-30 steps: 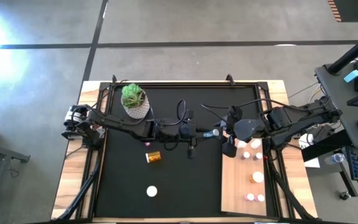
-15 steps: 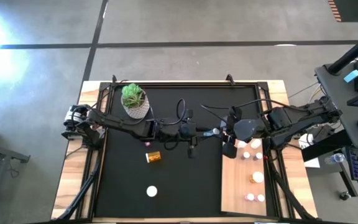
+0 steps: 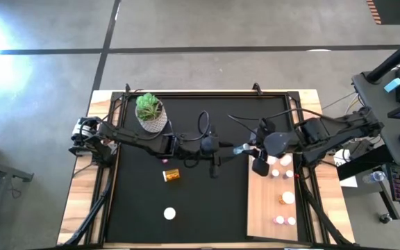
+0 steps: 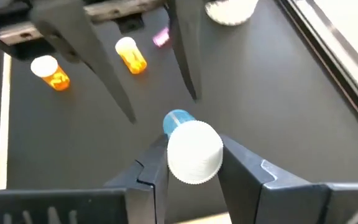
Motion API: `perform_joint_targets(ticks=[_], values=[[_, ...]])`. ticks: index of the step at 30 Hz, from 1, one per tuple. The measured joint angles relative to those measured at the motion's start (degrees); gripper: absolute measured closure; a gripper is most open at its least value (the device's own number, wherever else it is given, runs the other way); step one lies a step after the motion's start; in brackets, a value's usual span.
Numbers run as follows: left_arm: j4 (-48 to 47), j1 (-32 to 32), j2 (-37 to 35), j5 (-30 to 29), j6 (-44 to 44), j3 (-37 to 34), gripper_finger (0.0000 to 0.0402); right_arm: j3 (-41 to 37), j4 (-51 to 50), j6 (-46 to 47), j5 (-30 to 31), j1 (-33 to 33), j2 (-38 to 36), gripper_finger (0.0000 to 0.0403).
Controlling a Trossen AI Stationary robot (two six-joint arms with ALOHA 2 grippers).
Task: Pick and place medicine bottles onto shelf by color
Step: Put the blue pill bottle on the shelf aligned with the other blue pill bottles
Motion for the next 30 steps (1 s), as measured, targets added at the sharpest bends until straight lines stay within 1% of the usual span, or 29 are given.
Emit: perform_joint_targets(ticks=[3, 6, 10, 15, 19, 23, 26, 30], values=[[-1.88, 0.00, 0.00, -0.02, -0.06, 0.00, 0.0184, 0.02, -4.29, 4.88, -2.03, 0.00, -0.59, 0.0299], [-4.80, 0.00, -0.26, -0.04, -0.21, -0.04, 0.0171, -0.39, -9.63, 10.66, -4.06, 0.13, -0.38, 0.0299], [-8.34, -0.11, -1.54, 0.00, -6.02, -0.13, 0.0169, -2.69, -13.99, 17.66, -4.74, 1.80, 0.23, 0.0297], [-12.30, -0.30, -2.70, 0.69, -11.91, -0.31, 0.0169, -6.99, -14.14, 23.53, -6.09, 5.77, 0.24, 0.0296], [-12.83, -0.50, -3.50, 0.76, -12.12, -0.37, 0.0169, -10.16, -13.81, 28.16, -6.11, 8.85, 0.47, 0.0295], [-12.69, -0.59, -3.67, 0.76, -12.52, -0.35, 0.0169, -13.67, -12.17, 32.03, -6.10, 10.56, 1.23, 0.0294], [-12.64, -0.59, -3.67, 0.76, -13.62, -0.35, 0.0169, -16.43, -9.33, 33.26, -7.56, 11.12, 1.80, 0.0294], [-12.69, -0.74, -3.67, 0.74, -13.72, -0.35, 0.0169, -19.63, -6.10, 33.92, -7.78, 11.39, 2.12, 0.0294]])
